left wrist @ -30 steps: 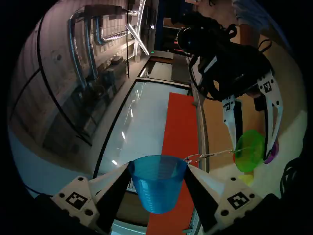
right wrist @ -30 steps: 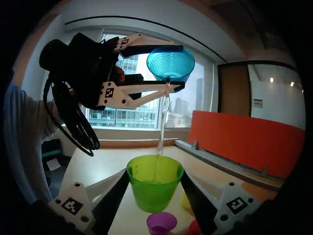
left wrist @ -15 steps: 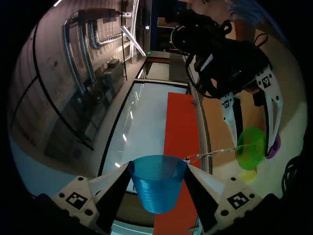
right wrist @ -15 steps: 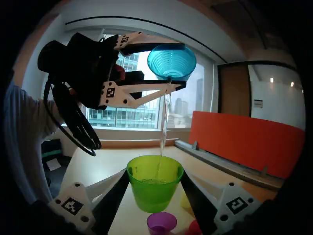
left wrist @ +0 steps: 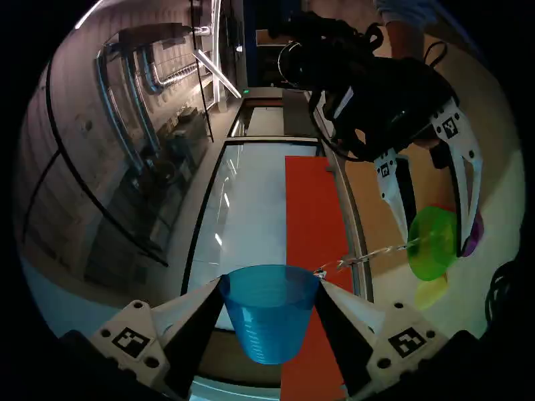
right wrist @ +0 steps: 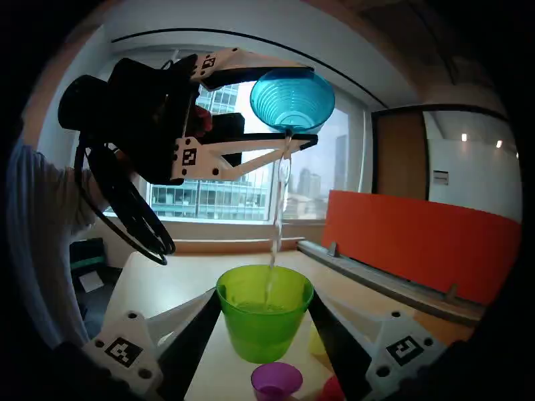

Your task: Pour water

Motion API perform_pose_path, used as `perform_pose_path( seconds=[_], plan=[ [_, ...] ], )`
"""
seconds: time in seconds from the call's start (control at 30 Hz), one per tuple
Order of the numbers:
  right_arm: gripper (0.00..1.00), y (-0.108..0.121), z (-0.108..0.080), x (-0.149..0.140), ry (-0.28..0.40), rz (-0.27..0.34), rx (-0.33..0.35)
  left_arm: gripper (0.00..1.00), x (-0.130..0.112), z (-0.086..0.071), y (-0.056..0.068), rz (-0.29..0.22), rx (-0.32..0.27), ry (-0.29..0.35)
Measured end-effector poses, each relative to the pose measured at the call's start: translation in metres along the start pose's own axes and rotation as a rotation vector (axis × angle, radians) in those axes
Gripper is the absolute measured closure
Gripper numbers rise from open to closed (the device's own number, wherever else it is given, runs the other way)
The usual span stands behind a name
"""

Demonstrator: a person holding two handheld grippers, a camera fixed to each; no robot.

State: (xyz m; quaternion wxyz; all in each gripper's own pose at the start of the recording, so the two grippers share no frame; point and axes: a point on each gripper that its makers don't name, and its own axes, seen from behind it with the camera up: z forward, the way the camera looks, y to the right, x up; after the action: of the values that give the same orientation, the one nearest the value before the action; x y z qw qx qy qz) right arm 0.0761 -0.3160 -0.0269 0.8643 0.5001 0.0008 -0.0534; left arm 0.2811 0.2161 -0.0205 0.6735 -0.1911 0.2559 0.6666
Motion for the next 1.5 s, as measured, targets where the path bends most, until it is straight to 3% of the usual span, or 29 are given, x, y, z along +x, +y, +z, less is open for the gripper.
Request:
perform_pose_path(
  seconds=[0.87, 1.5],
  plan=[
    [0.09, 0.0017, -0.001, 0.0022, 0.007, 0.005, -0.005, 0.12, 0.0036, -0.0015, -0.0015, 0.208, 0.025, -0.012],
    [0.09, 0.0032, -0.0019, 0.0017, 0.012, 0.009, -0.011, 0.12, 0.0038, -0.0019, 0.0011, 0.19, 0.027, -0.013]
  ],
)
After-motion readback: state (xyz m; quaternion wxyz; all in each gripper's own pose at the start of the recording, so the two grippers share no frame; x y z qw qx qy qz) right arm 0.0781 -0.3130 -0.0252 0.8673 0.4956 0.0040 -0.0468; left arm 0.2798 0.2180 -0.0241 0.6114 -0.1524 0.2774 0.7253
